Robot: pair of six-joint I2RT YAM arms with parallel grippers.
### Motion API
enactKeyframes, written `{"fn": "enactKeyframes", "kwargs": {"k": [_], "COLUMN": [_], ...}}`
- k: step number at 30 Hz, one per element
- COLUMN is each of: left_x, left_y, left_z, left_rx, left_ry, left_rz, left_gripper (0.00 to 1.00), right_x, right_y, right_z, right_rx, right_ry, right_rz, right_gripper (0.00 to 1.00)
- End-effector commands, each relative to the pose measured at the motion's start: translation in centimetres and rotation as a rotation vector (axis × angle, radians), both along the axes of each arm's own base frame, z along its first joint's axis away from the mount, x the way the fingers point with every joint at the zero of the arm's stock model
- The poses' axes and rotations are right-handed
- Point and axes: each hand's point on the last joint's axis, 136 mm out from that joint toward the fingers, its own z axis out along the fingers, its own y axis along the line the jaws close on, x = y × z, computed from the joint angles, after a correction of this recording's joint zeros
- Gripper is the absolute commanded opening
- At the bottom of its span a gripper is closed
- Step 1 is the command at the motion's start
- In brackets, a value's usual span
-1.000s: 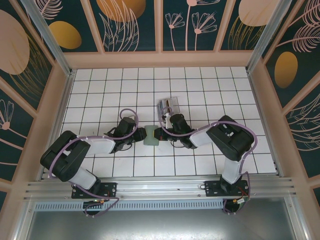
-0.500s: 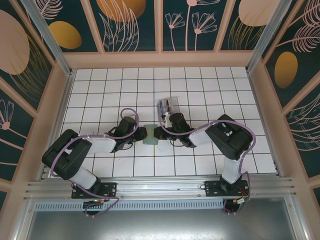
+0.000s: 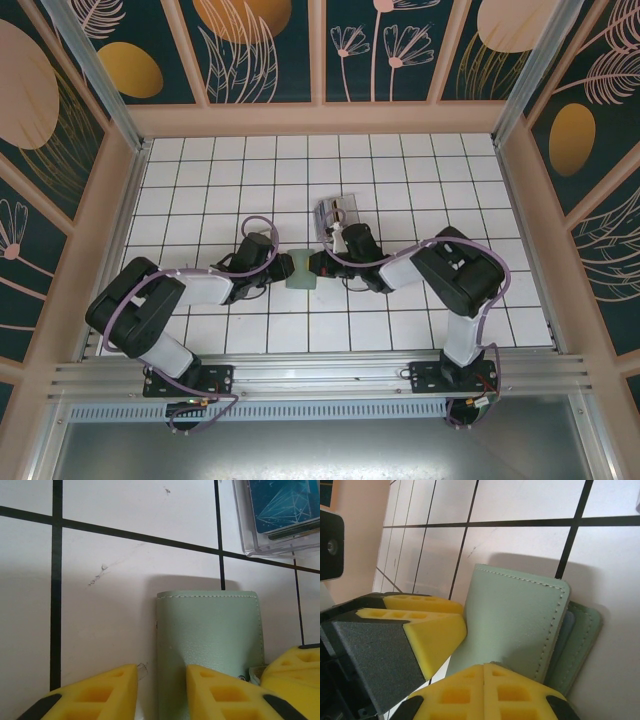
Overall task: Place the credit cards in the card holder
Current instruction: Close the button on the card holder.
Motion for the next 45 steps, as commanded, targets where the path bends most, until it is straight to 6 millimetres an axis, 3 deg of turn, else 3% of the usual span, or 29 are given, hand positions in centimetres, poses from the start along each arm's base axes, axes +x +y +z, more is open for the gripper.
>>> {"fn": "enactKeyframes", "kwargs": {"k": [1,8,22,35,45], "left_x": [-3.1,-3.2,-3.2,-3.3,-3.7], "left_y": [-0.7,-0.8,-0.7,-0.4,0.2], "left_z": [-3.0,-3.1,-3.3,-3.4,-3.6], "left_rx": [-0.01,-0.015,-0.007,0.001,0.002], "left_ry": [0.155,0.16,0.169,0.169,0.173], "left_rz": [-0.058,-0.062,-0.059,-0.048,-0.022], "left_gripper": [0.29,0.21,0.2,0.2,0.2], "right_x": [0.2,0.1,-0.6,0.4,0.2], "right_y": [0.7,0.8,-0.8,-2.4,-2.6], "right_z": [0.5,0.6,-2.4,-3.2,-2.9], "right_rx": [0.034,0.045,-0.07,-0.188,-0.288], "right_ry": [0.002,0.004,0.044,0.038,0.052], "right_rz": [0.021,0.025,0.0,-0.052,0.002], "right_gripper": [0.0,0.0,0.0,0.0,0.0]}}
